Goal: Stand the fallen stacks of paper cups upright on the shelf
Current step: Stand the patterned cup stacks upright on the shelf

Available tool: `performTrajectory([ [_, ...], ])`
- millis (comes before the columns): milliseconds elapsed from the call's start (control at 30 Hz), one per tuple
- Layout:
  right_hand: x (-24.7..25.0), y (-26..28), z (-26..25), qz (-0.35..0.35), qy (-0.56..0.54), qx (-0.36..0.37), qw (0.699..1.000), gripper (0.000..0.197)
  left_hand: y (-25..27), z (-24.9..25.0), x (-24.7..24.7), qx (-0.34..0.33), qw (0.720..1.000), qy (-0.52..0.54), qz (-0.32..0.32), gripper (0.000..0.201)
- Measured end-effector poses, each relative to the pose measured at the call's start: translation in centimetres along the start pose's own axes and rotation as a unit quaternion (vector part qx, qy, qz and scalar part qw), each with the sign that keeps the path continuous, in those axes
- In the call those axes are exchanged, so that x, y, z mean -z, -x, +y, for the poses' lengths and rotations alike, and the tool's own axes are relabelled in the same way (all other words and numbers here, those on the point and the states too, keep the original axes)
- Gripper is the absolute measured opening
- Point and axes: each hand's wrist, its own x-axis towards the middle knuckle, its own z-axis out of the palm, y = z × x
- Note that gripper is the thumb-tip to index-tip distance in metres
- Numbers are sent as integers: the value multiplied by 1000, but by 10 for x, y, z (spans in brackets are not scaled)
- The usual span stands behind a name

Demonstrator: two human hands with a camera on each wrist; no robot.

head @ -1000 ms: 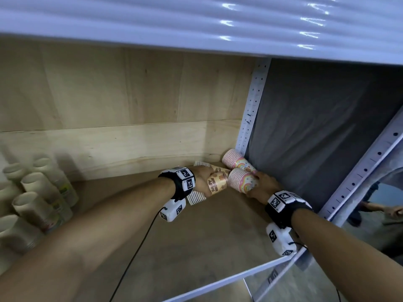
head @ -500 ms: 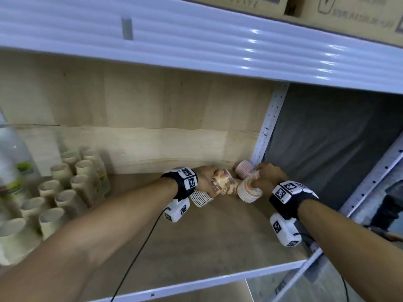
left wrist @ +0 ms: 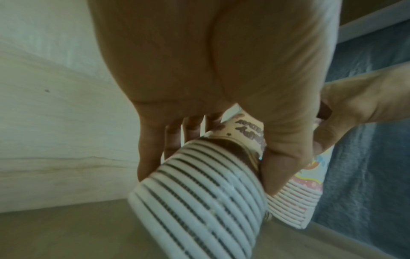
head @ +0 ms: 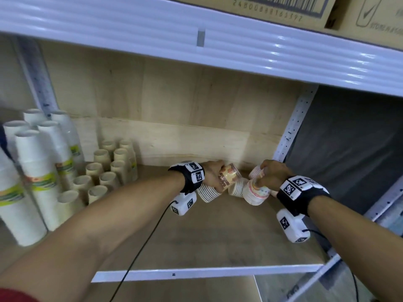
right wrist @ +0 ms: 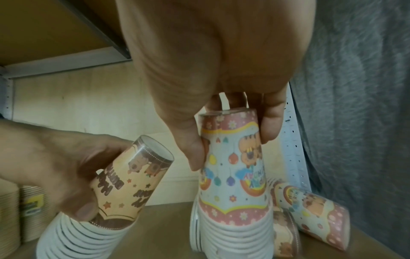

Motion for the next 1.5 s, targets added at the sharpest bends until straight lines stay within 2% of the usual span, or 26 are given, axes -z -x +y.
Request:
performTrajectory([
  [200,6,12,-19,-10,-13,23,1000,49,17,-9,6,11,1000,12,11,71],
  [333,11,21,-37,-27,-19,51,998,60,29,-17,12,24,999,36,24,71],
  [733,5,20,-85,-55,11,107,993,59,69,-45,20,67,989,102,80,73],
  [1267,-39,9,-172,-81,17,213,974,52,113,-94,12,176,962,123,168,74],
  [1500,-60,7,-189,-112,18,248,962,58,126,-109,1,216,952,134,171,71],
])
